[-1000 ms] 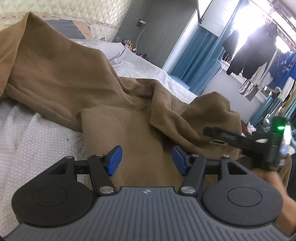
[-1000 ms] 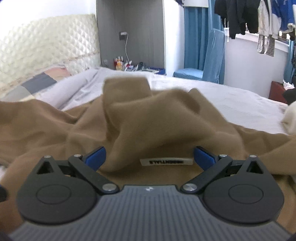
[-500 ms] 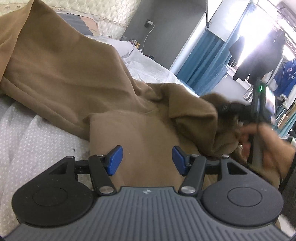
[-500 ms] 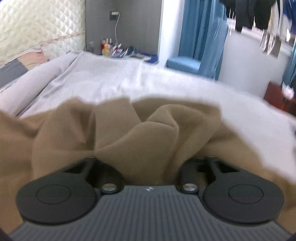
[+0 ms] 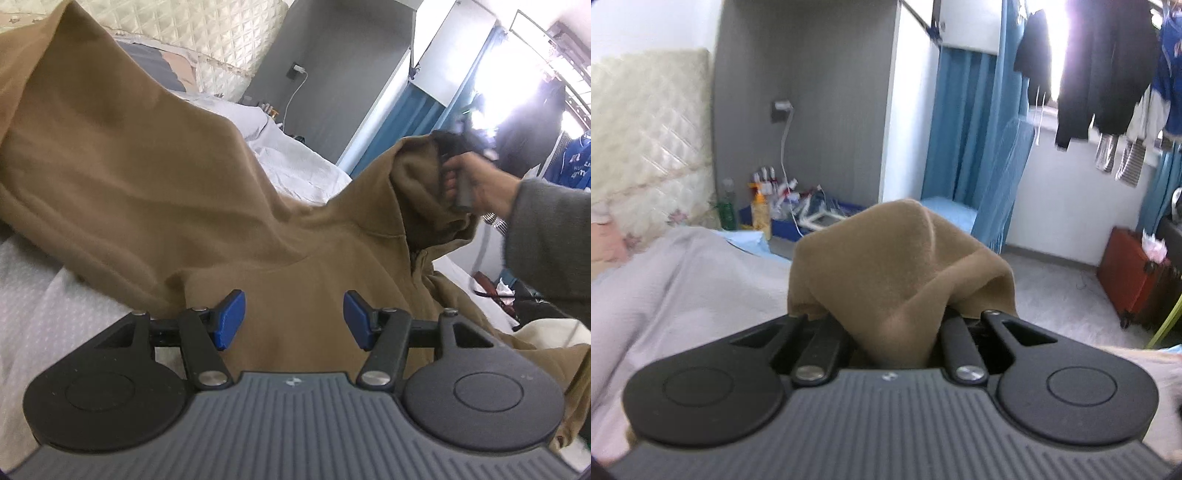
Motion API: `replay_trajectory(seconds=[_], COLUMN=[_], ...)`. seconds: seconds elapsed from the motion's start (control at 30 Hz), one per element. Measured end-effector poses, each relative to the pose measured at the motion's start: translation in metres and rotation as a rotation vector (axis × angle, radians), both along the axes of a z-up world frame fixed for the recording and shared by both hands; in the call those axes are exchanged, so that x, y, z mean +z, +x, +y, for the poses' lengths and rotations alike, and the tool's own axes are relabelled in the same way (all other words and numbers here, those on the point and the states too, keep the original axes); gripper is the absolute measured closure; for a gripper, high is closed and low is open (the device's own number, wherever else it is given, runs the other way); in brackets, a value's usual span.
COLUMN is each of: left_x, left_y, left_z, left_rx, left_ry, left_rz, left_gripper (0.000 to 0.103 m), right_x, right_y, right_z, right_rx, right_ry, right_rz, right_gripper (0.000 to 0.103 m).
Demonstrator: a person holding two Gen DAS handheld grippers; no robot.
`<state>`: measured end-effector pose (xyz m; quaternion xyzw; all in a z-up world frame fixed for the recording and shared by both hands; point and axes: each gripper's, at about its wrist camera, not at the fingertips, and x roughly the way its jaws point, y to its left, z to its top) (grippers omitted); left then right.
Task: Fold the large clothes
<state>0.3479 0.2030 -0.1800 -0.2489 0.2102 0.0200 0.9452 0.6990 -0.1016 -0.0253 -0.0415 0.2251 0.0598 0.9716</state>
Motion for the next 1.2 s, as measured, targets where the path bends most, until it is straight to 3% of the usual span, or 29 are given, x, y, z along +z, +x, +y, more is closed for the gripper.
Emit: replay_trajectory(seconds=[0.2, 0.33, 0.57, 0.7, 0.8, 0.9, 0.97, 1.03, 1.2], left_x=[-0.018, -0.026, -0.03, -0.029, -0.025, -0.021, -0.016, -0.012, -0.002], left_y=[0.03, 0.041, 0.048, 0.044, 0.041, 0.034, 0.028, 0.021, 0.002], left_z=[0.003, 0.002, 0.007, 0.009, 0.01, 0.013, 0.014, 0.013, 0.007], left_rx=[-0.018, -0.025, -0.035, -0.042, -0.038, -0.038, -0.041, -0.047, -0.076], left_ry=[-0.015, -0.032, -0.069, -0.081, -0.086, -0.112, -0.118, -0.109, -0.097], left_rz=[-0.017, -0.021, -0.035, -0.033, -0.029, -0.029, -0.026, -0.029, -0.015], left_gripper=[0.038, 0.038, 0.038, 0.038, 0.038, 0.038, 0.038, 0.038, 0.038], right_x=[-0.088, -0.123, -0.133, -0.12, -0.103, -0.086, -0.075, -0.065, -0.043], right_y=[0.055, 0.085, 0.095, 0.087, 0.073, 0.048, 0.028, 0.004, -0.068], right_z=[0.016, 0.013, 0.011, 0.011, 0.005, -0.001, -0.004, -0.011, -0.028], right_rx=[0.01, 0.002, 0.01, 0.007, 0.01, 0.032, 0.052, 0.071, 0.108], right_ry=[-0.018, -0.022, -0.002, 0.005, 0.073, 0.088, 0.092, 0.127, 0.172], right_rz=[0.05, 0.12, 0.161, 0.143, 0.147, 0.132, 0.119, 0.092, 0.084], right_gripper=[0.091, 0.091, 0.087, 0.086, 0.085, 0.068, 0.036, 0.022, 0.021])
